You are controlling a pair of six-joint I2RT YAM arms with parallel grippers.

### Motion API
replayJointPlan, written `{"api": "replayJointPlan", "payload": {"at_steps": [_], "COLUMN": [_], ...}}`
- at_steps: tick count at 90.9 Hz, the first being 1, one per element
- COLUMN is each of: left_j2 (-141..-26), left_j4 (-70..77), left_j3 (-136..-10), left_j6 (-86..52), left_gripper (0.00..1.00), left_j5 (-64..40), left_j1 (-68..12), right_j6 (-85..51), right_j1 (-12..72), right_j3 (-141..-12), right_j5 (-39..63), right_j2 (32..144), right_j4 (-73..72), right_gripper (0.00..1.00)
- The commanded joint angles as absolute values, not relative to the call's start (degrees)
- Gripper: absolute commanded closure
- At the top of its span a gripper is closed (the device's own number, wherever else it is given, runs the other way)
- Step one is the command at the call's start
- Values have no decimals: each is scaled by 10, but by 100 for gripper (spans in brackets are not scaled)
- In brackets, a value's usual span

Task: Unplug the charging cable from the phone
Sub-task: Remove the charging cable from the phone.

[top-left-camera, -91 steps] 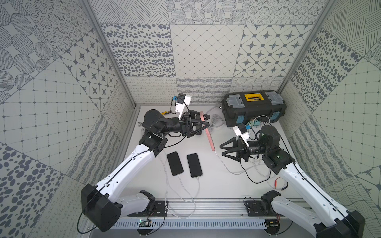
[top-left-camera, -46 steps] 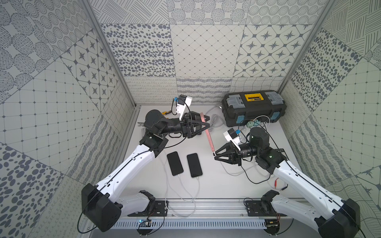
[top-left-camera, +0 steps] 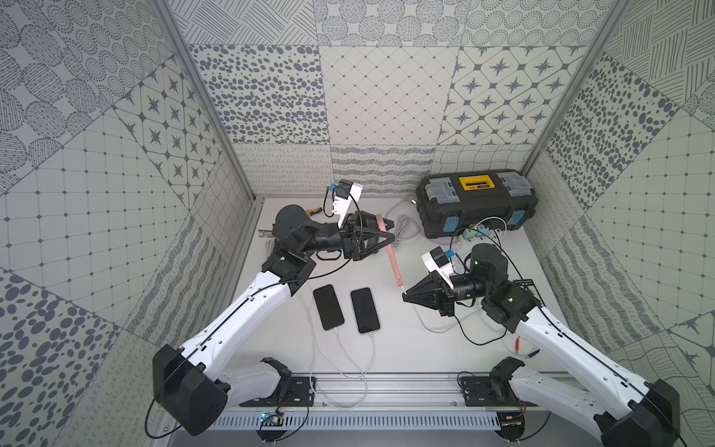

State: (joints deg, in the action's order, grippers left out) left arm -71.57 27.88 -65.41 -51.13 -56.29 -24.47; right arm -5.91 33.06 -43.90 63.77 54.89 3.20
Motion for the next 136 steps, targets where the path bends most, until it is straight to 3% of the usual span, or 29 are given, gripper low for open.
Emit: {"api": "replayJointPlan", "payload": {"at_steps": [1,52,75,136], "left_j2": [-708,-694,-692,-685], "left_j4": [306,301,304,229], "left_j3": [-669,-671,-674,-708], "left_j6": [-500,-503,-500,-433], "left_gripper": [90,92,100,100], "left_j5": [-574,-575,-576,-598], "left_j1": [-240,-225,-223,-202], "right_j6": [-46,-51,-53,-75], "right_j1": [325,318,324,328], "right_j3": [-427,-386,-381,-376], "right_j5": [642,645,649,637], "right_j2": [537,512,514,513], "right_j4": [27,29,29,31], "right_gripper": [100,100,100,100]}}
